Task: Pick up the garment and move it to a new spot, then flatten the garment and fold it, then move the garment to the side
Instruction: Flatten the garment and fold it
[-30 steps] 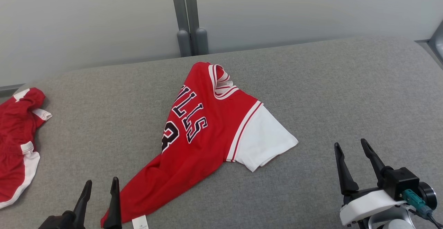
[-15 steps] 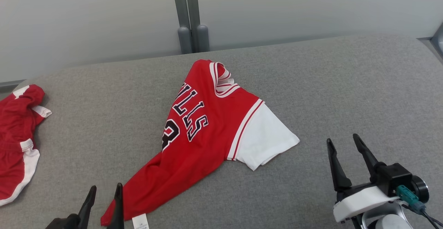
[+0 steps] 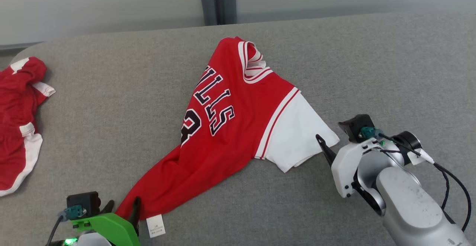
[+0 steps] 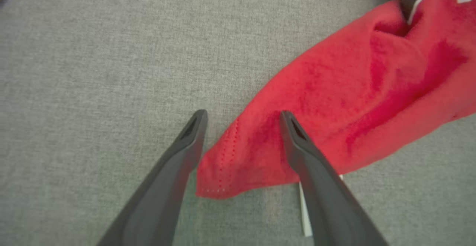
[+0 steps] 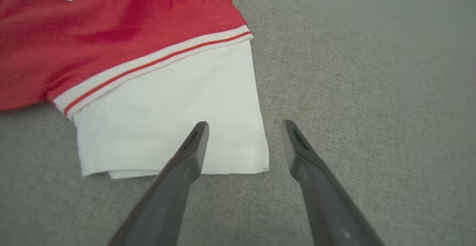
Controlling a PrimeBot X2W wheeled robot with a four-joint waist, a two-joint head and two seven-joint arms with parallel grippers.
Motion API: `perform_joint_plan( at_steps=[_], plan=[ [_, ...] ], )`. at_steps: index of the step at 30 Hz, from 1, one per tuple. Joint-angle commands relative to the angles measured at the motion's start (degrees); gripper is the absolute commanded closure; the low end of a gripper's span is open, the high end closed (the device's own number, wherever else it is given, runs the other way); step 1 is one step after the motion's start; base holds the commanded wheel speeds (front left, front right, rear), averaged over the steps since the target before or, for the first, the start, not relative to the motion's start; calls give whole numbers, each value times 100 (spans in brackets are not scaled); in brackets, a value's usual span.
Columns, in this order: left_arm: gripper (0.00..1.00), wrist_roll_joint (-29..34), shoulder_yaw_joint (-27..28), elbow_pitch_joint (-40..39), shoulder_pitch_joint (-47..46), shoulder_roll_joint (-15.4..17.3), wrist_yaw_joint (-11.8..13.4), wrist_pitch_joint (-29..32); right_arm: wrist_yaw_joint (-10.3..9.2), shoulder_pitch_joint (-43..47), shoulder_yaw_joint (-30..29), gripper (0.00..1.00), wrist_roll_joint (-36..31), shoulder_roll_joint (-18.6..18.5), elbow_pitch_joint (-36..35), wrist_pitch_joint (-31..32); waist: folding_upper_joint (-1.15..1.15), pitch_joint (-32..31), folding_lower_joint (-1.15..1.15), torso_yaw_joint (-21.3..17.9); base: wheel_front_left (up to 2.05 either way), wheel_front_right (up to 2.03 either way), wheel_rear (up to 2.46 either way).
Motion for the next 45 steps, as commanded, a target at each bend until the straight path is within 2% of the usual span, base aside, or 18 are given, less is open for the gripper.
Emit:
perform_joint_plan(
  at_steps=[1,8,12,18,19,20,21,24,28,30,34,36,39,43,45],
  plan=[
    [0,-31,-1,-91,-85,8,63,123,-1,-166,23,0,4,-30,159,95,0,233,0,246,0,0,0],
    [0,-157,-108,-313,83,37,94,659,-1,-394,7,0,-38,-2,846,226,0,357,0,456,0,0,0],
    [0,-278,-159,-267,87,-15,20,786,-1,-315,-14,0,-59,21,1102,230,0,407,0,460,0,0,0],
    [2,-349,-268,-42,5,-9,-114,877,6,-249,281,0,176,63,1312,482,0,448,0,402,0,0,0],
    [51,-389,-306,15,5,-16,-173,920,10,-246,383,62,266,77,1309,509,0,442,0,382,0,0,0],
    [67,-435,-341,64,17,-27,-221,972,18,-240,444,98,391,100,1293,520,0,428,0,366,0,0,0],
    [100,-496,-356,117,45,-31,-262,1017,22,-250,523,100,512,111,1261,529,0,399,0,343,0,0,0],
    [100,-741,-311,88,155,-70,-351,1066,16,-261,613,100,924,43,1117,554,0,301,0,276,0,0,0],
    [100,-1067,-171,-518,235,-1,-450,1052,5,-254,495,100,1857,-155,301,534,0,162,0,194,0,0,0],
    [100,-1214,-67,-1079,242,45,-468,1086,-1,-160,340,100,2410,-364,-366,629,0,113,0,143,0,0,0],
    [100,-1545,108,-2546,344,143,-474,1280,0,214,-198,100,3551,-851,-2144,1076,0,119,0,-22,0,0,0],
    [100,-1794,198,-3379,311,200,-466,1427,0,346,-687,100,3989,-1081,-3064,1322,0,163,0,-119,0,0,0],
    [100,-2141,365,-4560,81,337,-415,1736,0,487,-1589,100,4453,-1197,-4357,1742,0,291,0,-237,0,0,0],
    [100,-2495,624,-5515,-551,585,-217,2219,0,159,-2683,100,4911,-1095,-5474,2419,0,553,0,-330,0,0,0],
    [100,-2647,736,-5729,-1089,731,-76,2503,0,-219,-3102,100,5019,-1021,-5752,2809,0,753,0,-344,0,0,0]
  ],
)
